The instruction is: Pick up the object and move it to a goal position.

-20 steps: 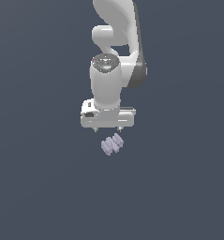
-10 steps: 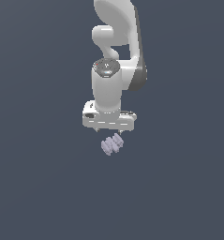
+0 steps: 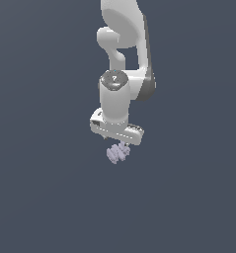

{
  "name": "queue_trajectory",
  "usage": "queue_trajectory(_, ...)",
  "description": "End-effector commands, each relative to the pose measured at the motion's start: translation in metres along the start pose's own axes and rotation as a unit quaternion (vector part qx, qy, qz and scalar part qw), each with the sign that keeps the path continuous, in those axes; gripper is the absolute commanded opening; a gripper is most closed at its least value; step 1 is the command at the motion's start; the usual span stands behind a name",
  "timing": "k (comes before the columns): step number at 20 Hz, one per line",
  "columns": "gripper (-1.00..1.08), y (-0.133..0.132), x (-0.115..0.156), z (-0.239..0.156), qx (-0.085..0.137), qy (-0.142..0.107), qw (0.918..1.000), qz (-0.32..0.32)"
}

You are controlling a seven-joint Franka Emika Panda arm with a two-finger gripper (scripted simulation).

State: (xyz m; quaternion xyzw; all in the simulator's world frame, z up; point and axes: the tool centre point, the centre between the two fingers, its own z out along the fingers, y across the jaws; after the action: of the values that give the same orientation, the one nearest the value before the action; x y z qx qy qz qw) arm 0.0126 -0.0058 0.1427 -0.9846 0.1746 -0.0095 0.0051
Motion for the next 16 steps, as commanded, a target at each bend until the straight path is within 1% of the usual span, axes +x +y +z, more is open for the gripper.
queue_trajectory(1, 1.0, -0.001, -0.001, 0.006, 0.0, -0.001, 0.9994, 0.034)
queue_trajectory(4, 1.0, -0.003, -0.002, 0.013, -0.001, -0.003, 0.9972, 0.075)
queue_trajectory(8, 1.0, -0.004, -0.004, 0.022, -0.002, -0.004, 0.9917, 0.128)
queue_trajectory(16, 1.0, -0.007, -0.006, 0.04, -0.006, -0.006, 0.9739, 0.227)
